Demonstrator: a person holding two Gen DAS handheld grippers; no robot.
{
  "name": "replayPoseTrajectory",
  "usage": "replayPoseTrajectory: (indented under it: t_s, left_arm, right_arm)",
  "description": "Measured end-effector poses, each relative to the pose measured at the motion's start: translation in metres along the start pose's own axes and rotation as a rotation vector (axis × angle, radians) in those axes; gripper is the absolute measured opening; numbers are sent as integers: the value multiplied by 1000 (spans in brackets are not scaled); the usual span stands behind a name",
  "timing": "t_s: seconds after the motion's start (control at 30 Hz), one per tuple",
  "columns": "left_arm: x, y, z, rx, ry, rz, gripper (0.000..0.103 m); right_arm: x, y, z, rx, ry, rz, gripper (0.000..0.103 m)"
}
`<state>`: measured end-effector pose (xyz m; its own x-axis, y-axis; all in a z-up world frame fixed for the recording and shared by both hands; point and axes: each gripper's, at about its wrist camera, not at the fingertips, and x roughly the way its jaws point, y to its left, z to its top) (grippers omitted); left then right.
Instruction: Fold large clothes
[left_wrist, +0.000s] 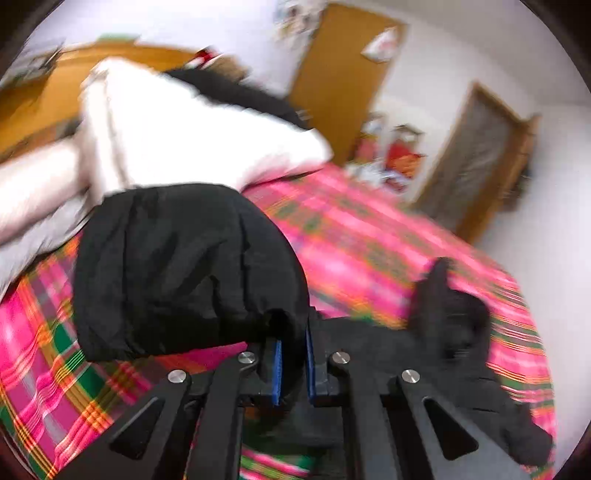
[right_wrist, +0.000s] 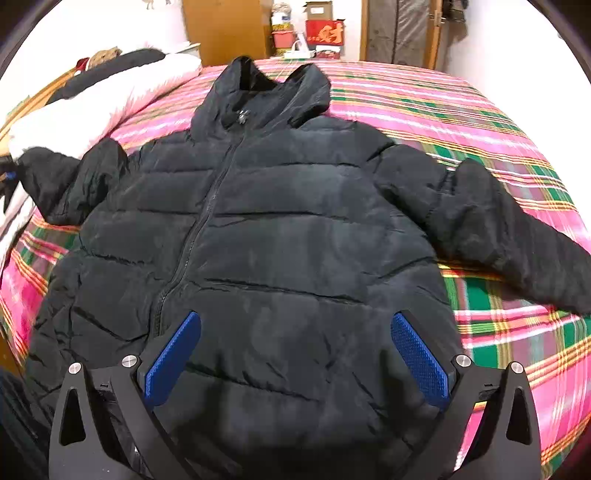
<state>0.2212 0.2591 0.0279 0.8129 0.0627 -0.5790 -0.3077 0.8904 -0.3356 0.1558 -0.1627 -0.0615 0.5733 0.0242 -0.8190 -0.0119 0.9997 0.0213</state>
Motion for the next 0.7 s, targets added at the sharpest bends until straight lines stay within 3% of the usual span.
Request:
replayPoseTrajectory:
  t_s: [0.13,0.27,0.4,0.57,0.7]
  left_arm:
    - [-25,-62,5,91,-17,-139,10]
    - [-27,-122,-10,182,28,-259,10]
    - [-5,-172,-46,267,128,-327,10]
    - [35,-218,-107,358,269,-334,12]
    - [65,-221,-153,347,426,-390,28]
  right_arm:
    - [-15,-16,-2,40,-26,-2,103]
    - [-25,-33,-6,70,-45,-7,103]
    - [-29,-49,-9,101,-54,-12,103]
    - [-24,-66,-15,136,-48,-19,103]
    - [-15,-71,-20,143,-27,-24,103]
